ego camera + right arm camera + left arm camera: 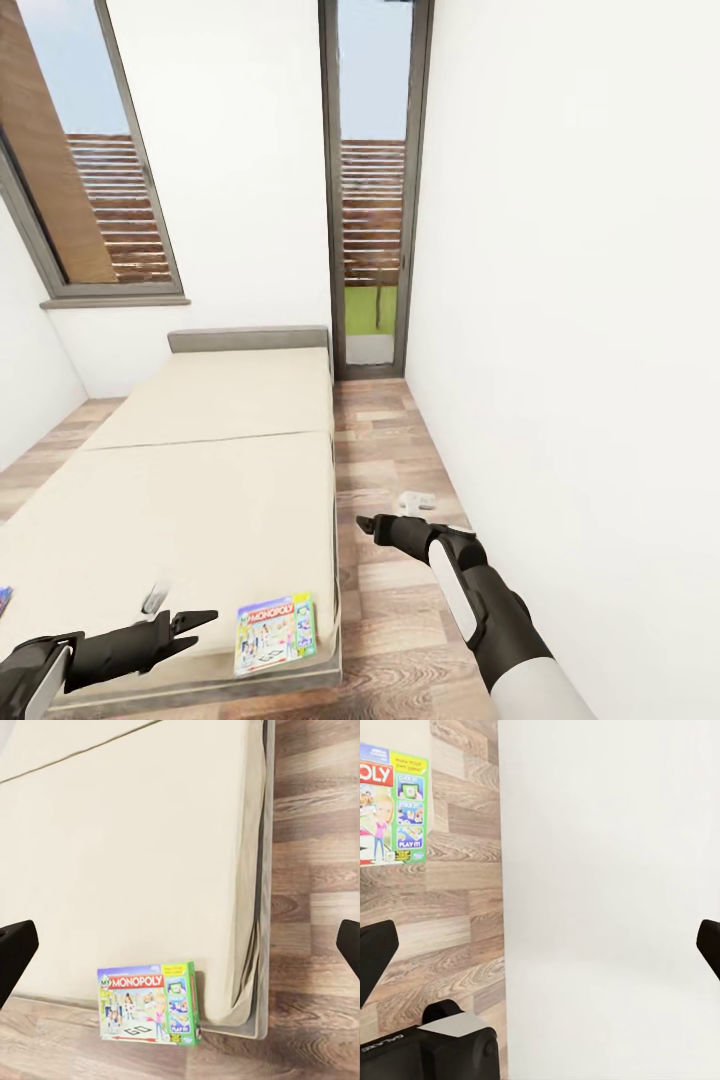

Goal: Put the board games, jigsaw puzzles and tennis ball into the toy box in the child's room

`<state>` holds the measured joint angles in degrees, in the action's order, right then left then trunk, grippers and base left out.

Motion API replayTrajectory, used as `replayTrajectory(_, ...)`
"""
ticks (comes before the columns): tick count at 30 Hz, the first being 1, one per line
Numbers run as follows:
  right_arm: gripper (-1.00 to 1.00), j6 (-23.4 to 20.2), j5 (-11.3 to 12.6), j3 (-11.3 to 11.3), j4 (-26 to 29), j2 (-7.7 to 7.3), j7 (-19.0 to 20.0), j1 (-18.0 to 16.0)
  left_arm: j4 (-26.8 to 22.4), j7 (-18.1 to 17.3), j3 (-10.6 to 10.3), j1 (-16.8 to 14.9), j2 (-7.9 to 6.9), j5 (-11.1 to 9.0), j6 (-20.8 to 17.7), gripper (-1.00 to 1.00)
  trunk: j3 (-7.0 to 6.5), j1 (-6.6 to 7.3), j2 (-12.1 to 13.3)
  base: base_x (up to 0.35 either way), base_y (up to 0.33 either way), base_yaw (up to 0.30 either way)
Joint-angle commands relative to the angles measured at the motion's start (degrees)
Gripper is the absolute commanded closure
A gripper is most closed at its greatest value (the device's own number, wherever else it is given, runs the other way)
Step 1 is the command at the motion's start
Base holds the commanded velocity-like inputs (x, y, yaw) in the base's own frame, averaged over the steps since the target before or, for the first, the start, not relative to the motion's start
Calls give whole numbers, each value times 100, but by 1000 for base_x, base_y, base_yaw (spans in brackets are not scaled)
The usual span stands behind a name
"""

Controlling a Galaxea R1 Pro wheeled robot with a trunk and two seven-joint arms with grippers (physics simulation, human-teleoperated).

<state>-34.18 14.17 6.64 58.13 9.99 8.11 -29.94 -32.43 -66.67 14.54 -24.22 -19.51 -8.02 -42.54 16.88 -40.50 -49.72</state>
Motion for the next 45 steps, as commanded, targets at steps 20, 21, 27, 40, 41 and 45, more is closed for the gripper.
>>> replayTrajectory(20, -100, -32, -2, -4, -5, 1, -10, -3, 0, 619, 26, -3, 6, -29, -12, -100, 367, -439, -810, -53, 0, 0)
replayTrajectory(21, -100, -33, -2, -4, -10, 1, -14, -3, 0, 696, 27, -3, 6, -33, -11, -100, 385, -461, -850, -2, 0, 0)
replayTrajectory(27, -100, -79, 3, -16, -50, 1, -36, -3, 0, 1303, 37, -3, 19, -51, -4, -100, 493, -593, -1090, 0, 0, 0)
replayTrajectory(40, -100, -114, 9, -58, -240, 1, -53, 0, 0, 2004, 186, -3, 87, -82, 3, -100, 726, -879, -1612, 0, 0, 0)
replayTrajectory(41, -100, -115, 11, -62, -243, 1, -53, 1, 0, 2021, 209, -3, 87, -83, 4, -100, 744, -901, -1652, 0, 0, 0)
replayTrajectory(45, -100, -115, 14, -70, -253, 1, -54, 2, 0, 2092, 290, -3, 93, -85, 48, -100, 816, -989, -1812, 0, 0, 0)
